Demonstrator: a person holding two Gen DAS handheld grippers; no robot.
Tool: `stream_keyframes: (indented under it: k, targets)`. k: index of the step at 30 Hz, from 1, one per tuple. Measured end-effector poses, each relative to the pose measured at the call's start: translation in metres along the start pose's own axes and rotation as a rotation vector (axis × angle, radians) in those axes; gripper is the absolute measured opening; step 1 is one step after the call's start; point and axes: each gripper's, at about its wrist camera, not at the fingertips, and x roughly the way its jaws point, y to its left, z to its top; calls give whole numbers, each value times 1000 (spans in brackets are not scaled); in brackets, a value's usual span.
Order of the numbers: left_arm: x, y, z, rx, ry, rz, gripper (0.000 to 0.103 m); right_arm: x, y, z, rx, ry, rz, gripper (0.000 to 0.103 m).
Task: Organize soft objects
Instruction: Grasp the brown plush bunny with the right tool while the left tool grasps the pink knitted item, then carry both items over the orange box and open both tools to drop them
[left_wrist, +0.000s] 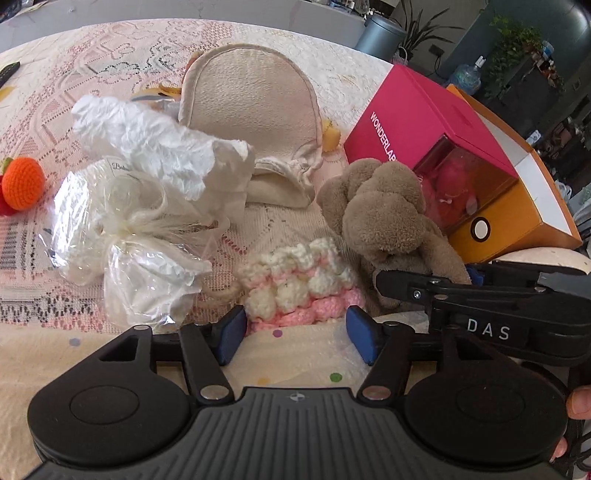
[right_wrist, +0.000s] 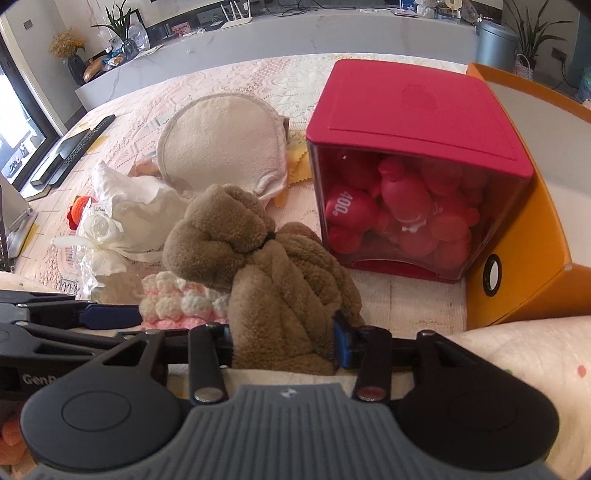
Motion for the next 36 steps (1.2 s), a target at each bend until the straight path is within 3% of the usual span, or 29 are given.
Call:
stream_keyframes:
  k: [4,8,15,28,36]
  targets:
    - [6,9,0,-68,-15,-18,71,1,-5,2,24,-2,12,46]
    - [8,12,-2,-65,-30,-1,64,3,-7,2,30,-5,8,48]
    - [-10,-11,-12,-4,-132,45,24,-1,-5,-2,-5,-39,26,43]
    - [-89,-24,-17,-33,-457,86,21,-53,0,10,6,-207,117,41]
    - [-134,-50,-10,-18,-570,83,21,-108,3,19,-10,-317,105,42]
